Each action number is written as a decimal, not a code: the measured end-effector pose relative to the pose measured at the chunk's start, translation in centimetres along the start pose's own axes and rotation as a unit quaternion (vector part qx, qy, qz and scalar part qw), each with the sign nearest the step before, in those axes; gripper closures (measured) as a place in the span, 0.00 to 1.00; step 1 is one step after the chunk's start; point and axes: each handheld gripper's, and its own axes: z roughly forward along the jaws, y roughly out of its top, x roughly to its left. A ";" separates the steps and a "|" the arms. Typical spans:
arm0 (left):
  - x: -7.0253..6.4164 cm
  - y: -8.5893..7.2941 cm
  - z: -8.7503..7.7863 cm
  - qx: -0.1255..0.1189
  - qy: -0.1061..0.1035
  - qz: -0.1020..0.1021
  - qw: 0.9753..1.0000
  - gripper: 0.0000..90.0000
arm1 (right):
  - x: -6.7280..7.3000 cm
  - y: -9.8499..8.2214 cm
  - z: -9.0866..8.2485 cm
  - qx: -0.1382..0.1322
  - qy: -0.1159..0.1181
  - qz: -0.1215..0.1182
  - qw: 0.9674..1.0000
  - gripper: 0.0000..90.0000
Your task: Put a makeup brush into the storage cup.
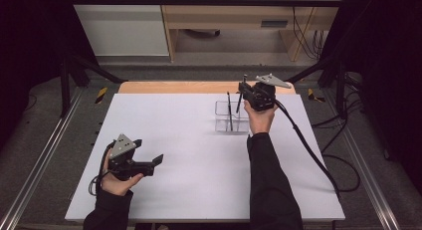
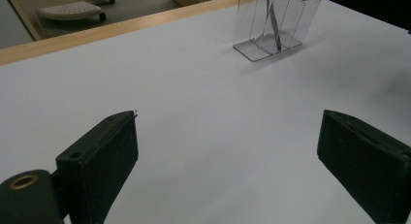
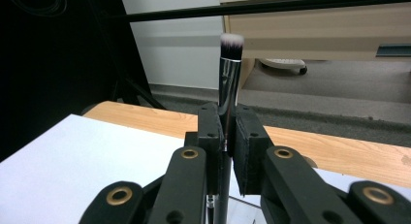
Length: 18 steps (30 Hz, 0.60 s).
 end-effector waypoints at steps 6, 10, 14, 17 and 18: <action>0.0 0.0 0.0 0.000 0.000 0.001 1.000 0.08 | 0.1 -0.3 0.4 0.003 0.001 0.002 1.000 0.93; 0.0 0.0 0.0 -0.001 0.000 0.001 1.000 0.08 | 0.2 -0.6 0.7 0.007 0.000 0.002 1.000 0.93; -0.1 0.0 0.0 -0.001 0.000 0.001 1.000 0.08 | 0.2 -0.9 1.0 0.012 0.000 0.000 1.000 0.93; 0.0 0.0 -0.1 -0.003 0.000 0.000 1.000 0.08 | 0.3 -1.1 1.2 0.015 -0.001 -0.002 1.000 0.93; 0.0 0.0 -0.1 -0.003 0.001 0.000 1.000 0.08 | 0.3 -1.2 1.3 0.016 -0.002 -0.003 1.000 0.93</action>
